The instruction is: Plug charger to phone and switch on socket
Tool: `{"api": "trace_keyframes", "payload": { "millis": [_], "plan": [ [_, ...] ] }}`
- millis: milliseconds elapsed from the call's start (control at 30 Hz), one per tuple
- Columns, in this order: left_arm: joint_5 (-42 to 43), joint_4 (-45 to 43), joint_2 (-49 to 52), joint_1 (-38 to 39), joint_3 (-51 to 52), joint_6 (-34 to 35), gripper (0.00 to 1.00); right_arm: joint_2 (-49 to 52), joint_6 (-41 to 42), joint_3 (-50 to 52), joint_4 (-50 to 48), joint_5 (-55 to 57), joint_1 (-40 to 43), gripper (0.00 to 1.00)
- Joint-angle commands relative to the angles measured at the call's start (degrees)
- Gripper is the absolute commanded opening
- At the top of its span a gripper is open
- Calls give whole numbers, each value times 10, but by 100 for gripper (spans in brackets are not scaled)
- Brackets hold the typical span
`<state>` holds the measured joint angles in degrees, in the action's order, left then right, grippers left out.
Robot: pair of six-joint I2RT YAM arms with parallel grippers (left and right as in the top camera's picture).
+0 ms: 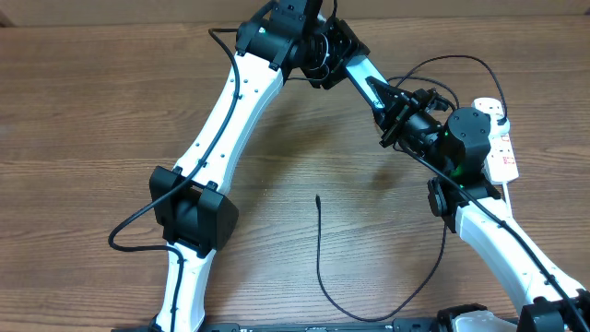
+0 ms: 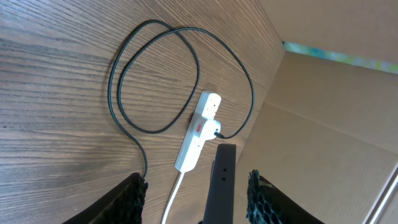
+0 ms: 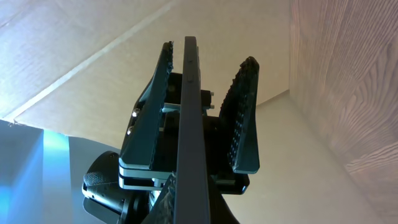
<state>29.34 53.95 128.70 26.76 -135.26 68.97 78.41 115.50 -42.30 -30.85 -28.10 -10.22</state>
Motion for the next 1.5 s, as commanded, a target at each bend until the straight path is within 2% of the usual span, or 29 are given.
{"api": "trace_keyframes", "payload": {
  "millis": [0, 600, 767, 967, 1267, 1467],
  "plan": [
    [17, -3, 3, 10, -11, 20, 54, -2, 2, -8, -13, 0, -3, 4],
    [20, -3, 3, 15, -11, 50, 53, -2, 2, -8, -13, 2, -3, 4],
    [20, -3, 3, 15, -11, 50, 45, -2, 2, -8, -13, 2, -3, 4],
    [17, -5, 3, 15, -11, 50, 43, -2, 2, -8, -12, 2, -3, 4],
    [17, -19, 3, 15, -11, 50, 33, -2, 2, -8, -12, 2, -3, 4],
    [15, -20, 3, 17, -11, 50, 32, -2, 2, -8, -12, 10, -3, 4]
  ]
}}
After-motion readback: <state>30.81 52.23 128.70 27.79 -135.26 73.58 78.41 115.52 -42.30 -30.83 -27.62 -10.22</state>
